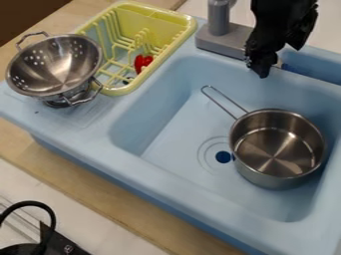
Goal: Put the fork inside the silver pan in the sink
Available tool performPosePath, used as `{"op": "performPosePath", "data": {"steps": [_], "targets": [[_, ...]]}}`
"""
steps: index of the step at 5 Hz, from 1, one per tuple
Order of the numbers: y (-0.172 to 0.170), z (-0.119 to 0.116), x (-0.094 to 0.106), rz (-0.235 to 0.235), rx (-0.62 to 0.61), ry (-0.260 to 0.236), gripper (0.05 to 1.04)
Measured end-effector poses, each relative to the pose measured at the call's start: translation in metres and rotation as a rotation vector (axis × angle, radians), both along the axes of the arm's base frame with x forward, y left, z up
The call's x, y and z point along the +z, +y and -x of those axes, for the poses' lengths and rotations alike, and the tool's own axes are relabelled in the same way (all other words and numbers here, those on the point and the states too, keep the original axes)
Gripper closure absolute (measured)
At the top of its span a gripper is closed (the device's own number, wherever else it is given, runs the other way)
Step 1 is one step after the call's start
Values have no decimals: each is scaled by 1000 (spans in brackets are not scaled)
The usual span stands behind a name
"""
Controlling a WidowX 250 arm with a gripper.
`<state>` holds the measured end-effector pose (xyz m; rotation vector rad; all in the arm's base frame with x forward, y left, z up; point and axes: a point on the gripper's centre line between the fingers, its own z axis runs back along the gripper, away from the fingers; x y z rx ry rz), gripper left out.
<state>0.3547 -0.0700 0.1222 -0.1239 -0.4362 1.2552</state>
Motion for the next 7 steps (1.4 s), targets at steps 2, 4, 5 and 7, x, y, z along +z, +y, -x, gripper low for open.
{"op": "performPosePath", "data": {"steps": [2, 4, 5, 7], "targets": [[3, 2, -4, -64, 84, 38, 312], [10, 4, -4, -104, 228, 85, 586], [10, 5, -4, -105, 232, 85, 587], [9, 15, 4, -97, 26, -109, 620]]}}
